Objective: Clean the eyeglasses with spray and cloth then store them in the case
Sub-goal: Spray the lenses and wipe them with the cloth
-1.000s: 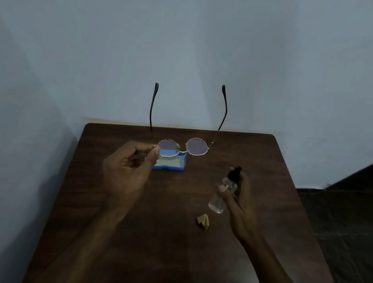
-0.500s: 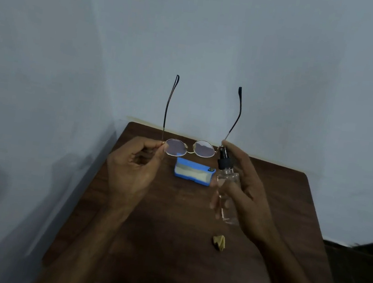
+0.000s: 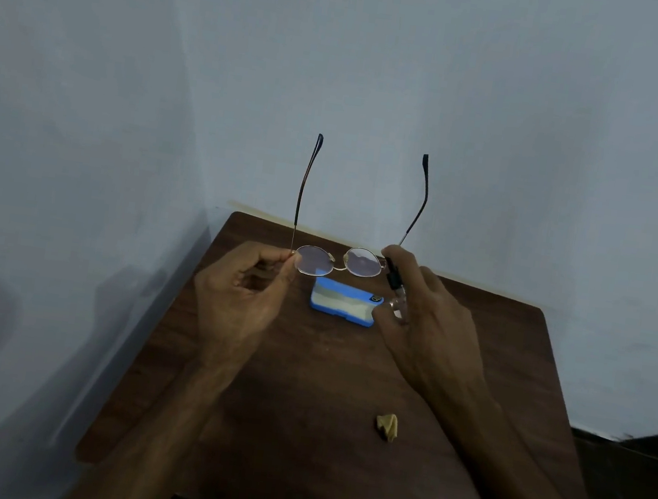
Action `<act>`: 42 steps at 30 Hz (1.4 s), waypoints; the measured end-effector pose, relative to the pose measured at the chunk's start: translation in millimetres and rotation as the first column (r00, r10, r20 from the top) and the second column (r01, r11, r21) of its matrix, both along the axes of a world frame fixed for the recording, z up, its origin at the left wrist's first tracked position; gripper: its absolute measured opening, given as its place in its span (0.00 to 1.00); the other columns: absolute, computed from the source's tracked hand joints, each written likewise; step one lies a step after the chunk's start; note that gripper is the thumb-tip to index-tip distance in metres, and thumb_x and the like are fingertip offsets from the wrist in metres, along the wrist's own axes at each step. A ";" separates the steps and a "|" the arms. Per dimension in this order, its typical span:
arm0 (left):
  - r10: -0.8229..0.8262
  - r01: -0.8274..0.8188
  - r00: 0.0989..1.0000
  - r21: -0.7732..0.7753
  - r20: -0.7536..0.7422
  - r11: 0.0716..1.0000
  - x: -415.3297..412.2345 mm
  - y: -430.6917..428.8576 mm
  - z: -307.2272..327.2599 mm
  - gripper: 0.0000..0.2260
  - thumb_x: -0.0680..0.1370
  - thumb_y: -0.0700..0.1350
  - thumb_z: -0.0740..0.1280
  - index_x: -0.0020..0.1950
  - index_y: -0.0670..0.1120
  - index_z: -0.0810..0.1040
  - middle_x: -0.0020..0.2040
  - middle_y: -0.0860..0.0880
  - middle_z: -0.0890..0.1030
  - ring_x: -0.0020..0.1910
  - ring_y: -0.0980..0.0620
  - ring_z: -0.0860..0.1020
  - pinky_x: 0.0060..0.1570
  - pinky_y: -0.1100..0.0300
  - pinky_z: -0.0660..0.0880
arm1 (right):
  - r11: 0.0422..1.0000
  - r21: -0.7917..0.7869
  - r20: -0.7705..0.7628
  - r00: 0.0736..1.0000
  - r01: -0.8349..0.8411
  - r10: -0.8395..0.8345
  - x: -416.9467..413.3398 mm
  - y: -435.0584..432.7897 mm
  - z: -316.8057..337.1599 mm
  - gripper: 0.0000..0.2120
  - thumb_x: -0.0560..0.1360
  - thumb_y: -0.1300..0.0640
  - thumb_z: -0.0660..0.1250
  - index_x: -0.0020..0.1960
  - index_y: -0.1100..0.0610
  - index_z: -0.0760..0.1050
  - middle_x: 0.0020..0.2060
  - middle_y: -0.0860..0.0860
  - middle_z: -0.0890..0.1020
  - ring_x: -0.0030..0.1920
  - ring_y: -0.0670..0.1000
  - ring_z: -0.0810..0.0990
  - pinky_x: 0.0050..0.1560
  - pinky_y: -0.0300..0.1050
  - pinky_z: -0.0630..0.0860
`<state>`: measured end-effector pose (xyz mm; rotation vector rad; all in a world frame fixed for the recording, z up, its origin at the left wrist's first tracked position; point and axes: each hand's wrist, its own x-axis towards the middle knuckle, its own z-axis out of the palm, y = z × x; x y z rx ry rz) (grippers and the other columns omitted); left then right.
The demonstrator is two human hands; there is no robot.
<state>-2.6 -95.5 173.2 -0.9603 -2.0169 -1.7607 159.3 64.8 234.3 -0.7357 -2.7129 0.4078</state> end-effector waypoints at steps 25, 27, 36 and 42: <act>-0.029 0.029 1.000 0.005 -0.010 1.000 2.4 11.4 -5.3 0.09 0.79 0.46 0.76 0.57 0.45 0.86 0.50 0.54 0.85 0.51 0.68 0.83 0.53 0.75 0.78 | 0.995 -0.080 -0.115 0.993 -0.052 0.042 6.6 -13.1 -4.2 0.34 0.77 0.50 0.67 0.78 0.41 0.57 0.63 0.48 0.80 0.45 0.43 0.76 0.40 0.40 0.75; -0.033 0.033 0.999 0.002 -0.005 0.999 3.3 14.1 -6.9 0.09 0.79 0.45 0.76 0.56 0.42 0.87 0.50 0.51 0.87 0.51 0.63 0.84 0.54 0.73 0.79 | 0.992 -0.095 -0.124 0.990 -0.083 0.071 0.1 -24.2 -3.0 0.32 0.77 0.49 0.66 0.77 0.40 0.56 0.65 0.48 0.79 0.47 0.45 0.79 0.43 0.44 0.79; -0.041 0.041 0.999 -0.012 -0.030 0.999 3.5 17.8 -8.0 0.10 0.79 0.45 0.76 0.55 0.39 0.87 0.49 0.47 0.88 0.50 0.57 0.85 0.54 0.72 0.80 | 0.997 -0.039 -0.188 0.980 -0.069 0.060 -14.9 -28.8 -7.1 0.32 0.77 0.53 0.69 0.75 0.41 0.55 0.67 0.51 0.78 0.49 0.53 0.84 0.44 0.50 0.83; -0.050 0.050 0.998 0.004 -0.027 0.999 2.0 21.7 -8.9 0.10 0.79 0.45 0.76 0.57 0.41 0.86 0.50 0.51 0.86 0.52 0.69 0.82 0.54 0.74 0.78 | 0.996 -0.065 -0.195 0.980 -0.056 0.042 -7.2 -22.3 -13.3 0.32 0.77 0.52 0.69 0.76 0.42 0.57 0.67 0.50 0.78 0.53 0.51 0.83 0.47 0.50 0.83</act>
